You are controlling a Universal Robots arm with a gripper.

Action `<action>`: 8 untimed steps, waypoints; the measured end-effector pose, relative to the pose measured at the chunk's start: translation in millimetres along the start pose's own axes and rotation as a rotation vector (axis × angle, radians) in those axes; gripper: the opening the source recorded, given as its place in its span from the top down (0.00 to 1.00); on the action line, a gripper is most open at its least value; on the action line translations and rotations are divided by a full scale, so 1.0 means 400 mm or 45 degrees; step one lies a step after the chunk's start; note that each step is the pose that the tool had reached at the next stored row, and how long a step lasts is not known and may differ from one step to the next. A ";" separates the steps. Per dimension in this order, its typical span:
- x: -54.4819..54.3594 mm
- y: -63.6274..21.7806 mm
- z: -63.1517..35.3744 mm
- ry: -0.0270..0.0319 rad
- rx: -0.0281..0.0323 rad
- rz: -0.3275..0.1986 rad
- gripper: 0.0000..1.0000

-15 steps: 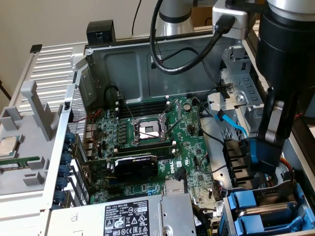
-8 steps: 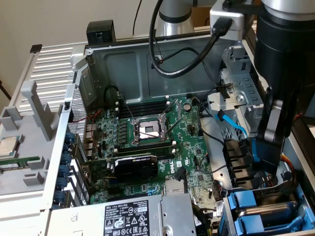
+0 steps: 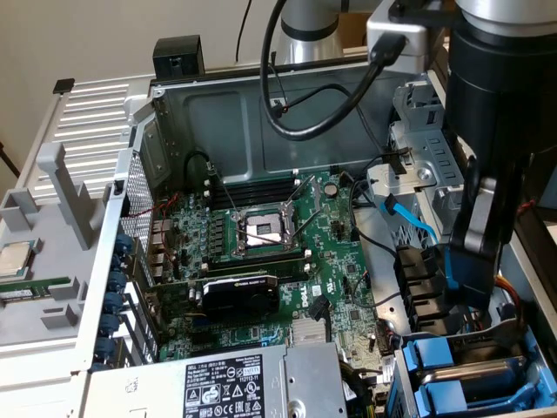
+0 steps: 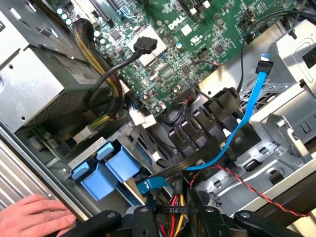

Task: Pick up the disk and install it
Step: 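Insert the first disk wire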

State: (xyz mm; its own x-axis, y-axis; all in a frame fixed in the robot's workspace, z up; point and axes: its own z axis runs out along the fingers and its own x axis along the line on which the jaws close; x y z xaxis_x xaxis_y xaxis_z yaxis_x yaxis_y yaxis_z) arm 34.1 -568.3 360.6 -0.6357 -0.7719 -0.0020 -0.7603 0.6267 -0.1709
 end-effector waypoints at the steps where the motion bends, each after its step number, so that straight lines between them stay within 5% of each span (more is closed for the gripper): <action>1: 0.000 0.000 0.000 -0.0003 0.0034 0.000 0.64; 8: -0.001 0.003 0.006 -0.0052 0.0152 0.001 0.64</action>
State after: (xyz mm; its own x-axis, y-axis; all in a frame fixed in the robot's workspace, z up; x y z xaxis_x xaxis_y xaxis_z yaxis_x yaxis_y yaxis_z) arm 33.8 -567.6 358.1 -0.6356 -0.7720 -0.0061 -0.7583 0.6258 -0.1826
